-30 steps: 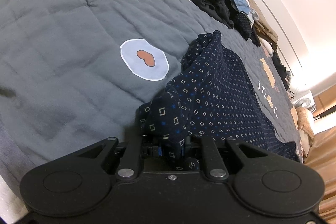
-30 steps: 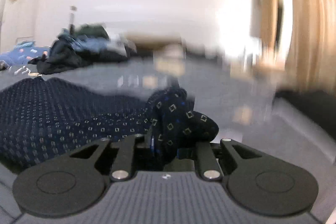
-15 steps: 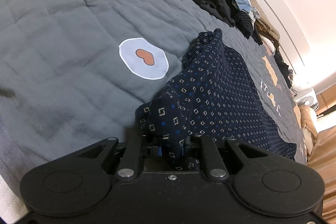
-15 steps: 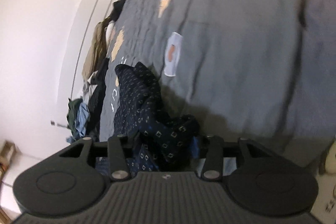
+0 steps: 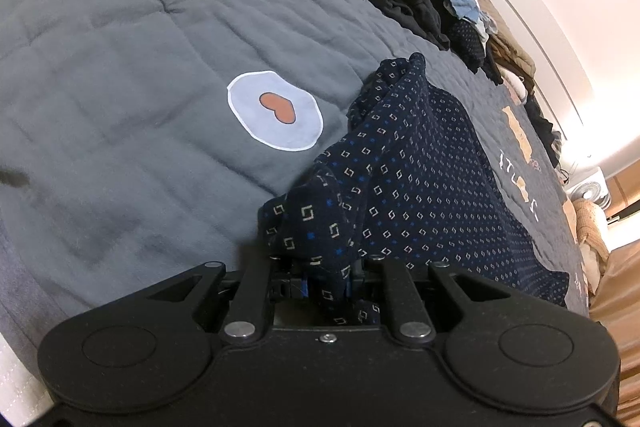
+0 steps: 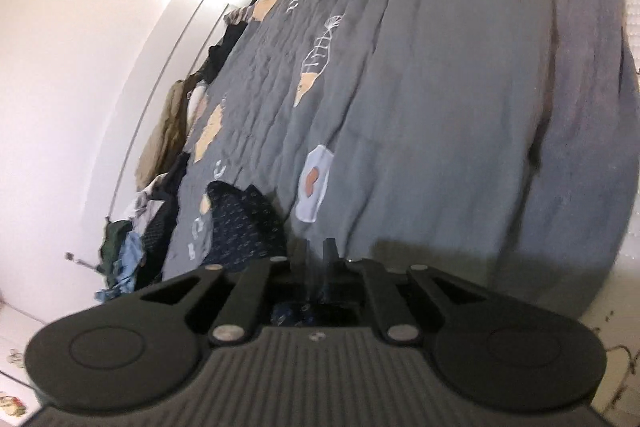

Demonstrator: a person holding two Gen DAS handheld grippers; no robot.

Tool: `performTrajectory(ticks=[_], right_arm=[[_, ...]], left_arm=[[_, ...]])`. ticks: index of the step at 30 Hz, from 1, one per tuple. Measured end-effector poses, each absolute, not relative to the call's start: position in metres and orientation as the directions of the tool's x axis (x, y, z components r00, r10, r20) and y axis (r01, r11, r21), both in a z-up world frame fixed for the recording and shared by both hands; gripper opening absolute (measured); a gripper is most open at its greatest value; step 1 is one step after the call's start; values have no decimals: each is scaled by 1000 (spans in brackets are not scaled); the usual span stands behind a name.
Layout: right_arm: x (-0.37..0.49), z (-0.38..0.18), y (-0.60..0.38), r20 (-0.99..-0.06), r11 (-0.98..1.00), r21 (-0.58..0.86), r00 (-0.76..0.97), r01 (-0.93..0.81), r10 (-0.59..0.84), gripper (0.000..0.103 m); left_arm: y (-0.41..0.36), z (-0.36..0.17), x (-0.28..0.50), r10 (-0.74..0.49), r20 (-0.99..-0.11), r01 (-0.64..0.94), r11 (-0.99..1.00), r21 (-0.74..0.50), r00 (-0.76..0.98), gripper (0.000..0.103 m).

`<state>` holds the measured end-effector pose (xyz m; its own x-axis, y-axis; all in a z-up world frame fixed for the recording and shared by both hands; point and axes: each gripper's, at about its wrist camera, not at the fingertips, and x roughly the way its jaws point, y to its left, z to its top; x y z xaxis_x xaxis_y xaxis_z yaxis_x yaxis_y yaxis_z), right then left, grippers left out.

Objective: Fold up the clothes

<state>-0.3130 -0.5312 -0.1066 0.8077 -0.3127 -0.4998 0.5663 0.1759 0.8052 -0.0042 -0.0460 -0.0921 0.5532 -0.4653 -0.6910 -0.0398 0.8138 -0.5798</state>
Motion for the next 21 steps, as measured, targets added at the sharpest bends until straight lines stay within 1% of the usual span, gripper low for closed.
performTrajectory(ticks=[1,2,3,4,5,10,11,13,15,16,18,19,21], right_arm=[[-318,-103,-530,-504,170,807,809,566,-302,10],[-321,-101,-529,-510,163,807,808,568,-294,19],[-324,-98,-527,-512,160,808,810,567,-284,25],[-327,-96,-525,-501,168,816,822,553,-271,37],[-328,-94,-523,-492,175,825,835,538,-248,44],[-331,-95,-514,-466,179,856,874,484,-137,56],[-328,-99,-514,-472,160,860,874,485,-111,57],[-321,-113,-514,-474,82,876,880,476,-42,58],[-318,-125,-513,-463,25,886,886,463,-6,58],[-315,-128,-513,-475,20,880,880,475,-9,58],[-314,-129,-514,-491,29,869,868,494,-69,57],[-313,-129,-514,-498,33,864,861,503,-99,55],[-311,-128,-517,-510,41,853,848,520,-143,45]], left_arm=[[-46,-92,-4,-467,-691,-41,812,-582,552,15],[-45,-92,-4,-467,-691,-42,812,-583,551,15],[-45,-93,-4,-468,-691,-43,811,-583,551,15],[-45,-93,-4,-467,-692,-43,812,-582,551,15],[-46,-92,-4,-465,-692,-42,814,-580,552,15],[-48,-91,-6,-453,-696,-44,821,-569,556,15],[-49,-91,-6,-451,-697,-44,823,-567,557,15],[-51,-91,-7,-445,-699,-45,826,-562,560,15],[-51,-91,-7,-444,-699,-45,827,-561,560,15],[-51,-91,-7,-444,-699,-45,826,-561,560,15],[-51,-91,-7,-445,-699,-46,826,-562,559,15],[-51,-91,-7,-445,-700,-46,826,-562,559,15],[-50,-91,-7,-445,-700,-46,825,-563,559,15]])
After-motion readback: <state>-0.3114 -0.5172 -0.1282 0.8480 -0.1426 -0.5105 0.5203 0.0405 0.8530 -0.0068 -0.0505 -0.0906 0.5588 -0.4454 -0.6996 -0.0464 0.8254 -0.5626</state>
